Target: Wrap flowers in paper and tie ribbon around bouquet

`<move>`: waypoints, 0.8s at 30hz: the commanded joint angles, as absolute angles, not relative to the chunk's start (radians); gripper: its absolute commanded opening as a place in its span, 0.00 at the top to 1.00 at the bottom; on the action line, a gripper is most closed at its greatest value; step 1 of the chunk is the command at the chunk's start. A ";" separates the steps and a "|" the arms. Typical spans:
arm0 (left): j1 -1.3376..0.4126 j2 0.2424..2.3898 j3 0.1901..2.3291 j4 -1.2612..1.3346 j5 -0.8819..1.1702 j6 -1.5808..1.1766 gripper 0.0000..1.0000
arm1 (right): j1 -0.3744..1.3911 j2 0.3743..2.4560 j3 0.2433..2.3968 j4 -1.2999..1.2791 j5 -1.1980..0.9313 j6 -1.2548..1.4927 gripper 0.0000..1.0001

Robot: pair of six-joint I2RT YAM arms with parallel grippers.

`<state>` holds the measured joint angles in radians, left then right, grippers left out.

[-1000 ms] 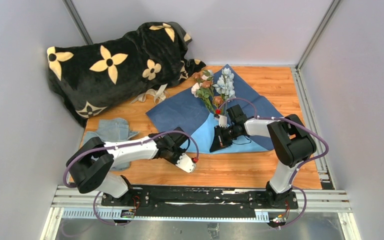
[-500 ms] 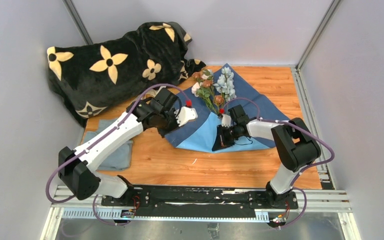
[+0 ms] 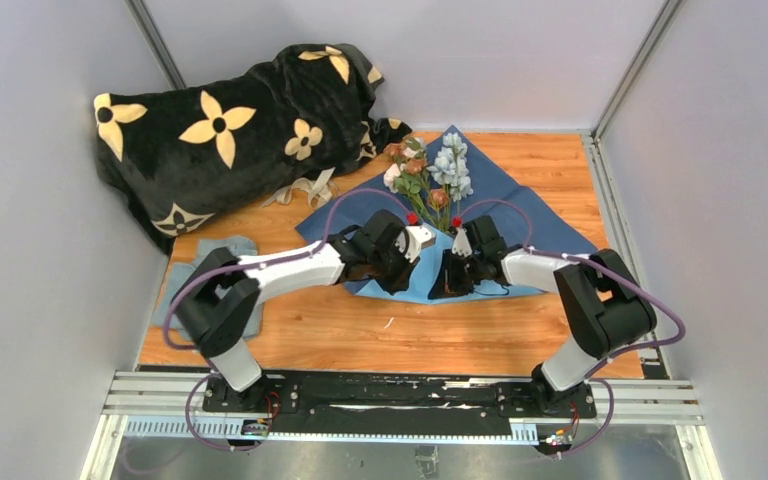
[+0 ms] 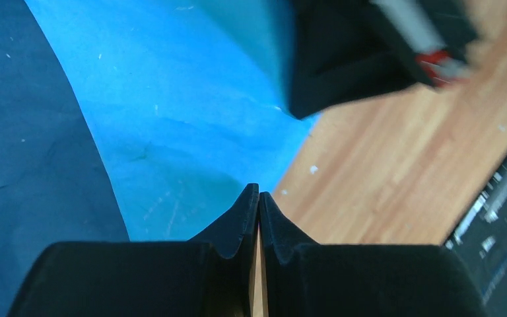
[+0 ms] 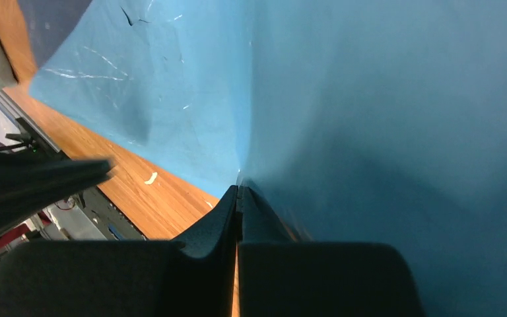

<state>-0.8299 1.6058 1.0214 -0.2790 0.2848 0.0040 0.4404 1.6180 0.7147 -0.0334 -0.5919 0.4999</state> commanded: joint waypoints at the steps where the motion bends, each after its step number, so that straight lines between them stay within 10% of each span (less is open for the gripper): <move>1: -0.824 1.737 1.011 -0.090 0.217 -0.126 0.91 | 0.438 1.555 0.665 0.019 -0.508 0.579 1.00; 24: -0.819 1.794 1.021 -0.170 0.246 -0.102 0.91 | 0.011 1.038 0.432 -0.468 -0.128 0.555 0.76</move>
